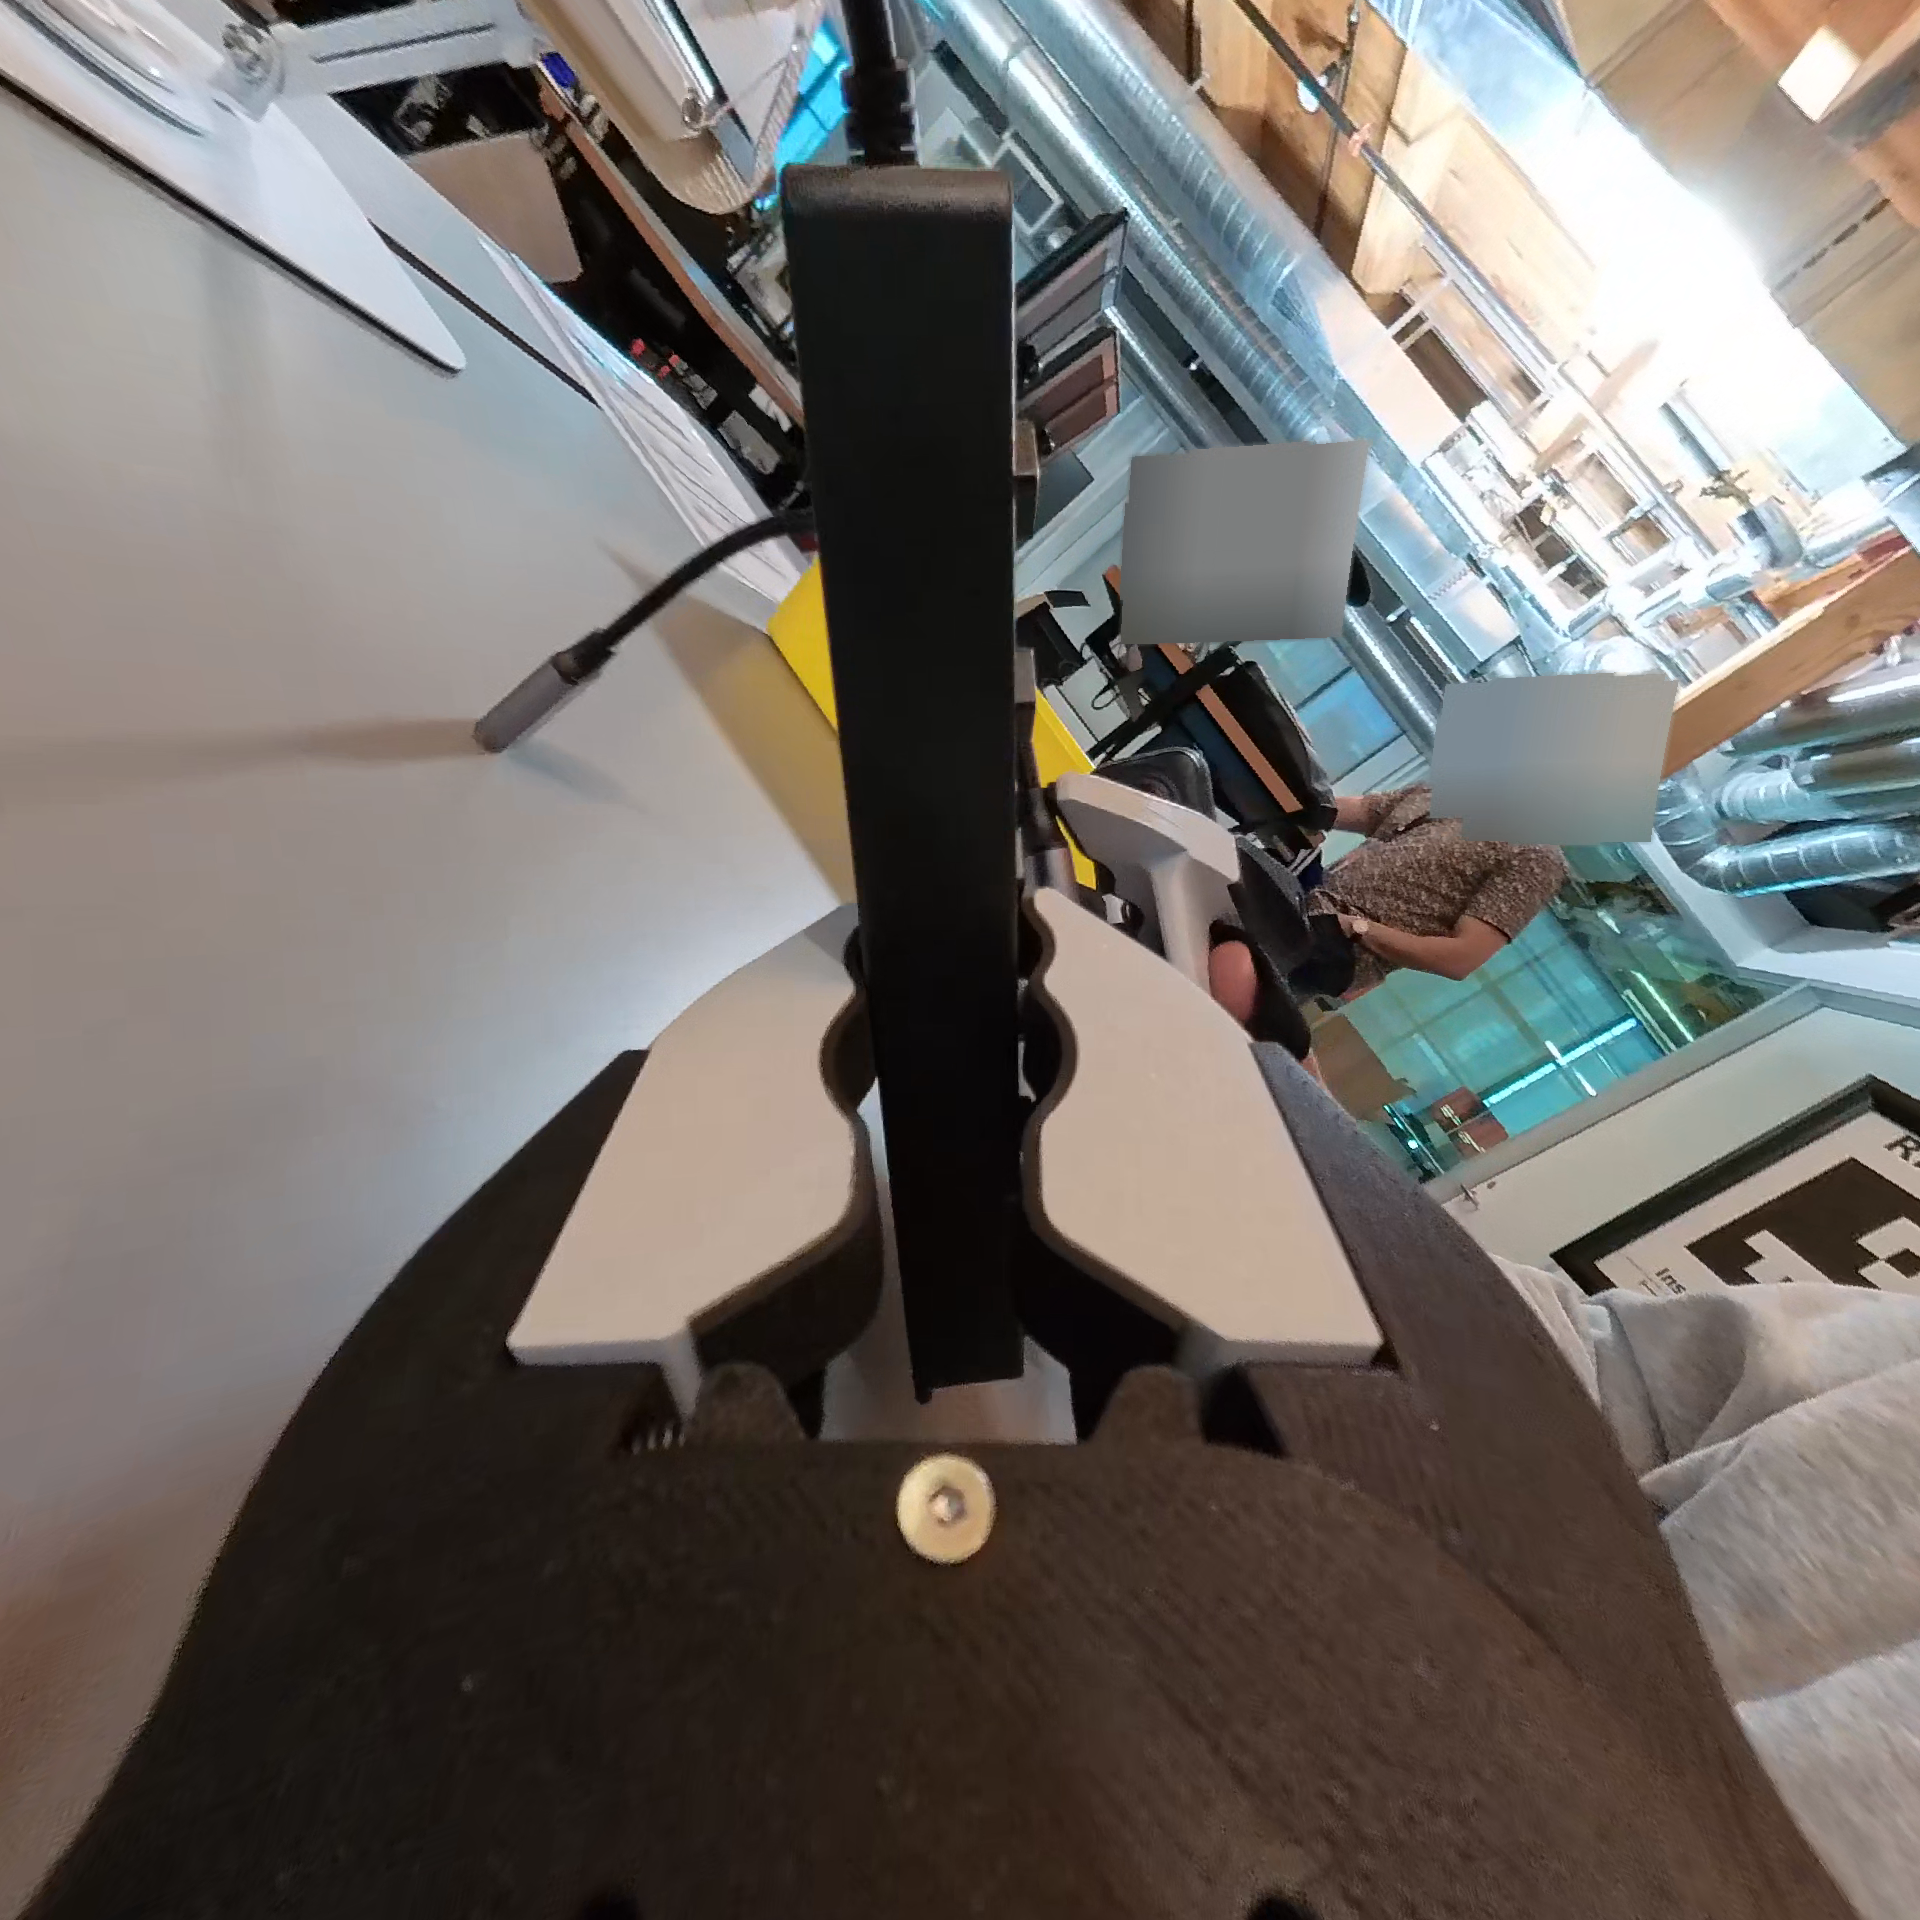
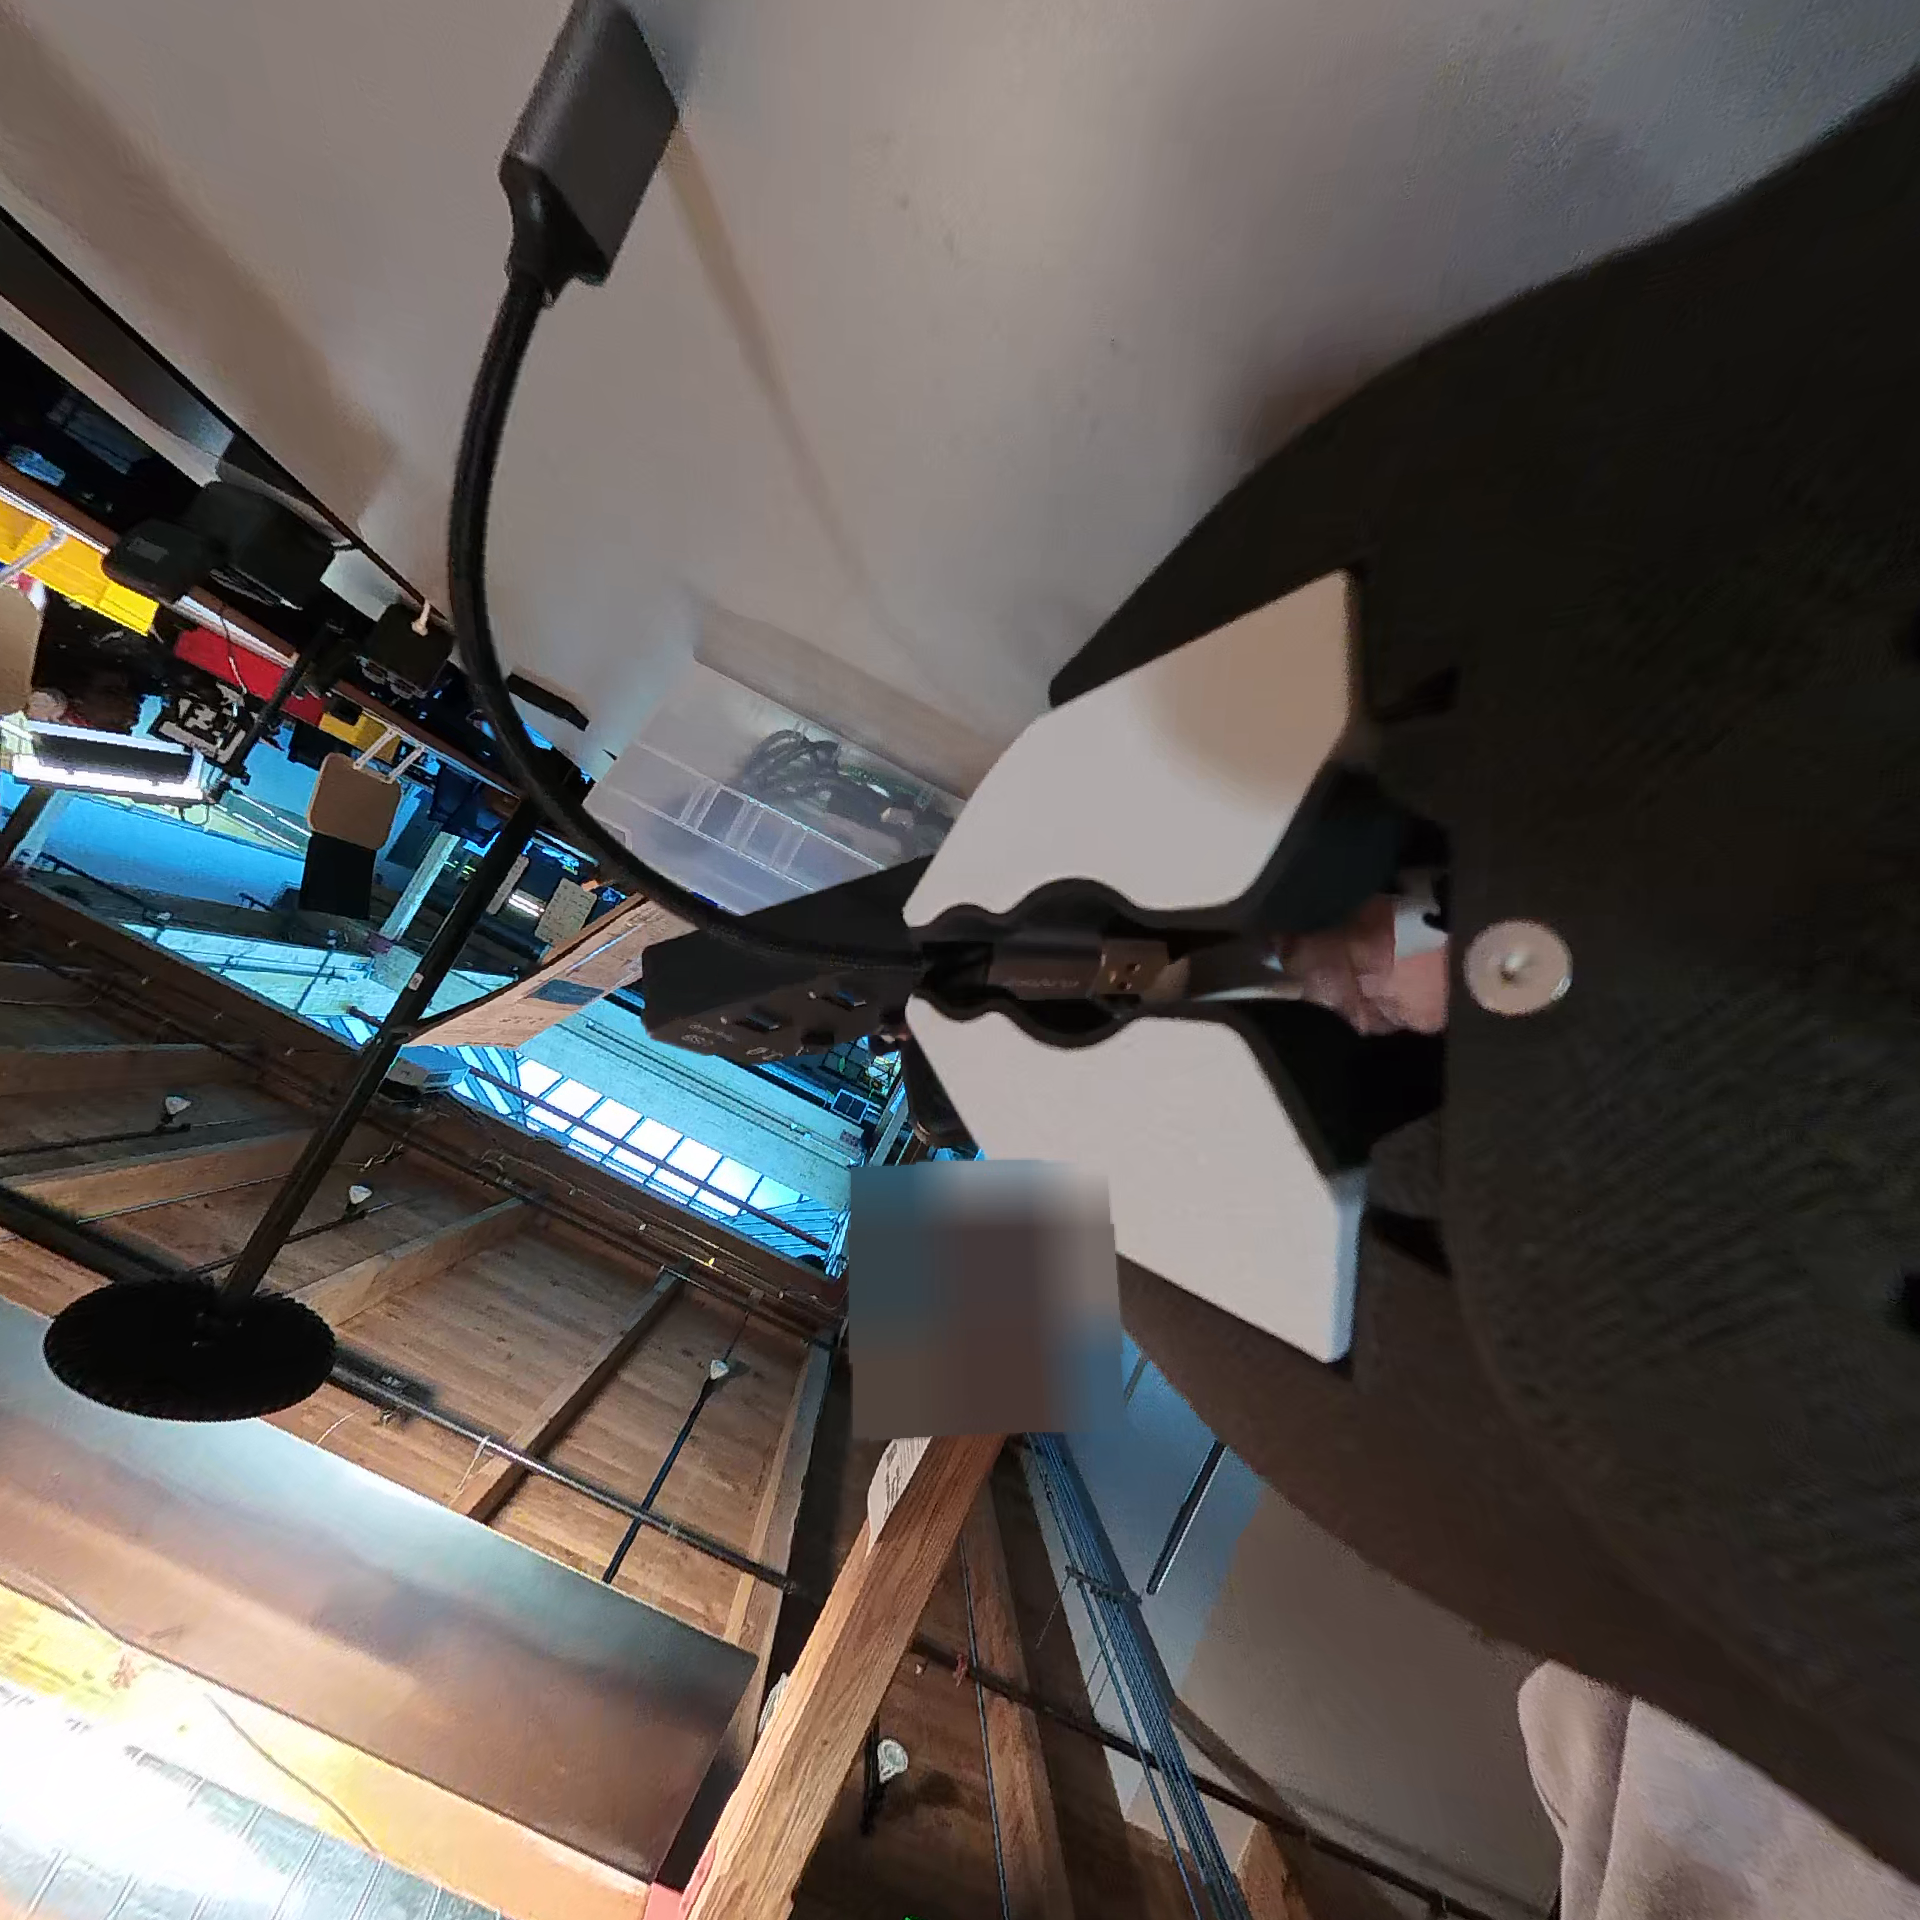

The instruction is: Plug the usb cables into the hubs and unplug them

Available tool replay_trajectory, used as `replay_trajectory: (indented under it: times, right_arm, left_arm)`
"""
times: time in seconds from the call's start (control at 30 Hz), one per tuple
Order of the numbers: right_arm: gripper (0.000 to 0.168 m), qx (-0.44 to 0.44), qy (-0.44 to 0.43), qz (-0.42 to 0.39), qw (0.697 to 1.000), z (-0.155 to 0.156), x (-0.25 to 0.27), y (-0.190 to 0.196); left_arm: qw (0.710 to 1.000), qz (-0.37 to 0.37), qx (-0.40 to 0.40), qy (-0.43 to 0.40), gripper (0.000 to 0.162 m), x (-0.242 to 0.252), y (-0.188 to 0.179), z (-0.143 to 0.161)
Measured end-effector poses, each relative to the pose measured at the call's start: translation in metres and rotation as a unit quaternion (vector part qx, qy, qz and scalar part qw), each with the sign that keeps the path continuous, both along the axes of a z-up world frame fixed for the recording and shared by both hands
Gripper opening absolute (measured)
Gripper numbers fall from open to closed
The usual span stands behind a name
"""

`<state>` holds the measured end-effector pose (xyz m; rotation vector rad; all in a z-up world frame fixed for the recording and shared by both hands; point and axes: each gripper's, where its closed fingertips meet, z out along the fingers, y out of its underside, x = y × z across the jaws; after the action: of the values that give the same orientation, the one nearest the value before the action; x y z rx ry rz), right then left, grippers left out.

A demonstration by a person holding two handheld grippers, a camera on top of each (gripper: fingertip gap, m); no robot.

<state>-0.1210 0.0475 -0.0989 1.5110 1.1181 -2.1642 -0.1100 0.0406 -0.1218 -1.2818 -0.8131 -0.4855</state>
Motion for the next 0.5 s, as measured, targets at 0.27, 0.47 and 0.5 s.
replay_trajectory:
  times: [0.27,0.47,0.5]
  right_arm:
    - [0.007,0.036,0.017,-0.012,0.999,-0.0023,0.0015,-0.0014]
    - [0.007,0.044,0.026,-0.022,0.998,-0.0025,0.0019,-0.0009]
    - [0.007,0.046,0.027,-0.022,0.998,-0.0028,0.0019,-0.0012]
  left_arm:
    - [1.000,-0.014,0.009,0.003,0.026,0.0043,0.0028,0.0026]
    - [1.000,-0.017,0.010,-0.013,0.033,0.0029,0.0027,0.0007]
    - [1.000,-0.018,0.011,-0.013,0.032,0.0032,0.0027,0.0010]
